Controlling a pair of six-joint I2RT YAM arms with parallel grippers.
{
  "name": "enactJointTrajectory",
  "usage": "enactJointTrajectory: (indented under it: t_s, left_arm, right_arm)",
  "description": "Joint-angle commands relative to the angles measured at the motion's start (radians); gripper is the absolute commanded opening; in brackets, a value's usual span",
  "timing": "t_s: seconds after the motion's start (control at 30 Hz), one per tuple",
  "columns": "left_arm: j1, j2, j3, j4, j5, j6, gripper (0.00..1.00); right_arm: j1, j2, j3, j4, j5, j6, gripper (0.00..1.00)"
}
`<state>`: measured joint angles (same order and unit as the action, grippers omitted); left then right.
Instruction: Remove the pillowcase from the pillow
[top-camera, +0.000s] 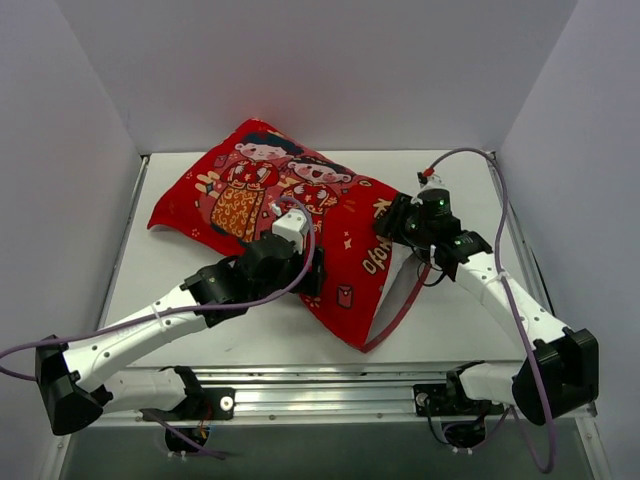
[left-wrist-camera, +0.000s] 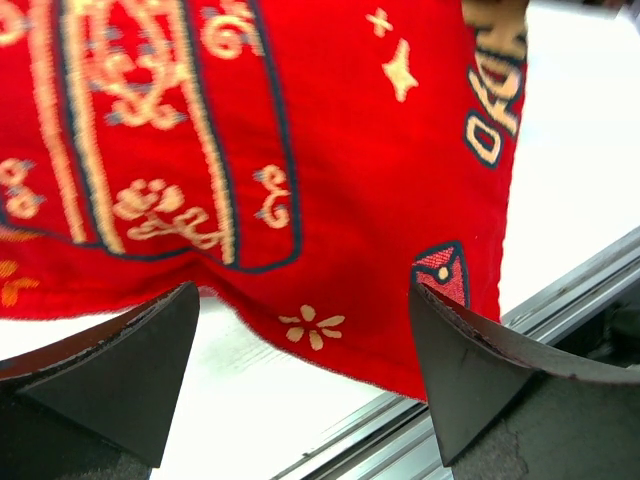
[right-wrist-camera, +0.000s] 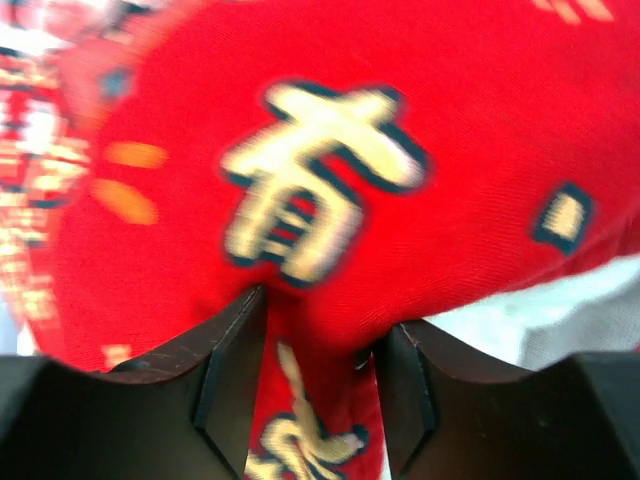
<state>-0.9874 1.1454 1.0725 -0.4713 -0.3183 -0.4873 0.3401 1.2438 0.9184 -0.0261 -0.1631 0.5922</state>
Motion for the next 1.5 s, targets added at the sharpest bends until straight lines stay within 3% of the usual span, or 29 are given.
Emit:
enactJointTrajectory:
  t_s: [0.0,0.27,0.6,0.97,1.17,1.4,1.47]
  left_arm:
    - [-0.029,0.034,0.070,0.037,0.021,0.094,0.94]
    - [-0.114,0.131,0.139,0.128,-0.031,0.188,0.94]
    - [-0.175,0.278,0.162,0.319,-0.134,0.262,0.94]
    - [-0.195,0.378,0.208,0.413,-0.134,0.234,0.94]
    - [-0.194,0.431,0.207,0.413,-0.240,0.202,1.00]
    - [-0.192,0.488,0.211,0.427,-0.315,0.167,0.86]
    - [-0.192,0.497,0.211,0.428,-0.321,0.155,0.76]
  right_arm:
    - [0.045,-0.029,0.103,0.032,-0.046,-0.008,0.40]
    - [0.091,-0.057,0.131,0.005,-0.036,-0.005,0.34]
    - [0.100,-0.029,0.151,0.017,-0.042,0.015,0.08]
    - [0.102,-0.060,0.145,0.052,-0.038,0.029,0.07]
    - [0.106,-0.076,0.134,0.071,-0.049,0.044,0.07]
    - [0.122,-0.099,0.119,0.081,-0.053,0.054,0.07]
    - [0.123,-0.113,0.116,0.080,-0.053,0.054,0.07]
